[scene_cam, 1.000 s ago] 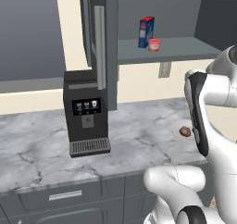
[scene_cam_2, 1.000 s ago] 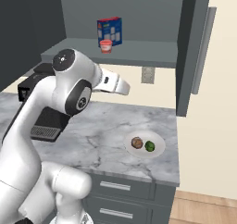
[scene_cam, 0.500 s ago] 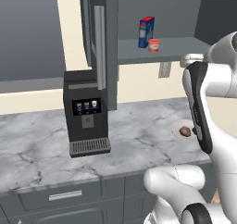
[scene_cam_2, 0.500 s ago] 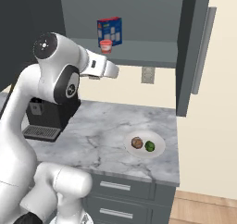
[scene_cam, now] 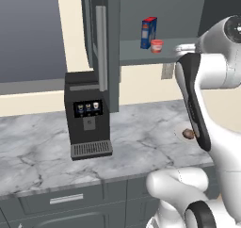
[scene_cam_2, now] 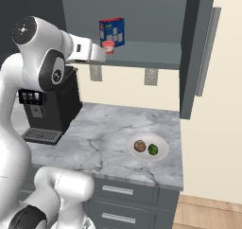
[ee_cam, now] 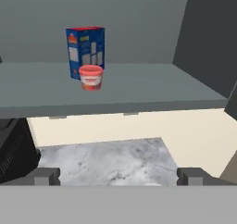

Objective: Pick the avocado and bread from the counter and place them on the plate. Then pick the jam from the cabinet and place it next to the plate. Lastly close the cabinet door.

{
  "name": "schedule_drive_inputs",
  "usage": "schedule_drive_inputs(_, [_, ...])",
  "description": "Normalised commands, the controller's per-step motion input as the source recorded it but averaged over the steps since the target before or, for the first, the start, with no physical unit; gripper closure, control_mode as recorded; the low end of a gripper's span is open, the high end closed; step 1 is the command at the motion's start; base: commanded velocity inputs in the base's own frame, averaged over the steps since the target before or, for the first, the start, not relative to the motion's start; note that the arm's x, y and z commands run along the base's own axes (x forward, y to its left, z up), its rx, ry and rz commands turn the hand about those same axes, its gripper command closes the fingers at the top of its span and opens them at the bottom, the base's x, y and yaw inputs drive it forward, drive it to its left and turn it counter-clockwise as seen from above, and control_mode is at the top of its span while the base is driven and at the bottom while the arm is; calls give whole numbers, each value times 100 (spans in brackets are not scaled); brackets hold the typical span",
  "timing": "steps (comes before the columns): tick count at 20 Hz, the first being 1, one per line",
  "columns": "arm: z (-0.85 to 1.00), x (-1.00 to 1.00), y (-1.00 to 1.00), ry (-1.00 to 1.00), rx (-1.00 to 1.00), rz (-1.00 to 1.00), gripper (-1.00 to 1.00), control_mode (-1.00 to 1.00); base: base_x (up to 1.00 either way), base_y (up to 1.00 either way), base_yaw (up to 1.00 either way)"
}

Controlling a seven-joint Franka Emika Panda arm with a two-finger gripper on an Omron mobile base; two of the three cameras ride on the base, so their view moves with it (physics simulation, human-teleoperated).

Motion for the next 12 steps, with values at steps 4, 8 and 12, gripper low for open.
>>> schedule_drive_inputs(4, [11,22,34,8,-10,9,-100,-100,0,0,0])
schedule_drive_inputs(8, [0,31,3,6,0,10,-100,-100,0,0,0])
schedule_drive_inputs(12, [-3,26,0,4,2,8,-100,-100,0,0,0])
